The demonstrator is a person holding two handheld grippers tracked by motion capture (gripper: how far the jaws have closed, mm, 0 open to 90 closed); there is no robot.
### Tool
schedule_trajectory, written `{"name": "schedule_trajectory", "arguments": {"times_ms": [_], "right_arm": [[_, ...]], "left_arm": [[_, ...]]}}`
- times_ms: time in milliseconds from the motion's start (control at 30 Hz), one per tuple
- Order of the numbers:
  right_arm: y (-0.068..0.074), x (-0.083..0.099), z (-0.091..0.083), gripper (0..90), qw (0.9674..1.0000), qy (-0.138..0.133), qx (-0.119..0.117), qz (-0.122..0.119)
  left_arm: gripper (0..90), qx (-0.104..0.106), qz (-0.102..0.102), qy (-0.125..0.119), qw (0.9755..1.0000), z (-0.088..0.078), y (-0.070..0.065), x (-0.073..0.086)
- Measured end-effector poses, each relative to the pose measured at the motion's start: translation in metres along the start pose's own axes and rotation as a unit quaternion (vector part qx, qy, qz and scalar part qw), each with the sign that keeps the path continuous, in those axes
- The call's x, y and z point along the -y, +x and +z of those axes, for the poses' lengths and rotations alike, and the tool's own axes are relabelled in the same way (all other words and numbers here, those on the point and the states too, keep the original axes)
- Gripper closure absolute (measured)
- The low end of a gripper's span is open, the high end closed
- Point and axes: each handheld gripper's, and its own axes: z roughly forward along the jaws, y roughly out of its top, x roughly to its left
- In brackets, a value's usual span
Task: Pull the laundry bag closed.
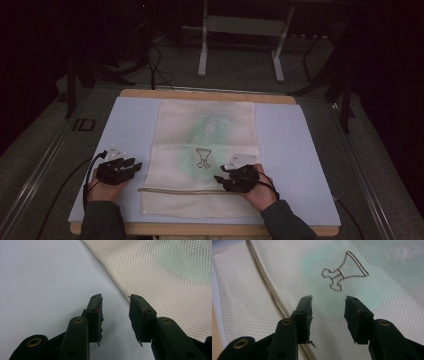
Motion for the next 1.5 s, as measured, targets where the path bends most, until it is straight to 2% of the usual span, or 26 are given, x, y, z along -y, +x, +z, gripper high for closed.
{"name": "schedule_trajectory", "arguments": {"times_ms": [700, 1500], "right_arm": [[0.021, -0.03, 0.023, 61.9, 0.9986, 0.0, -0.029, -0.044], [0.042, -0.05, 0.044, 64.0, 0.9965, 0.002, -0.048, -0.068]], "left_arm": [[64.5, 0.013, -0.01, -0.008, 0.9998, -0.002, 0.004, 0.003], [64.7, 0.021, -0.004, -0.006, 0.9998, -0.002, 0.003, 0.002]]}}
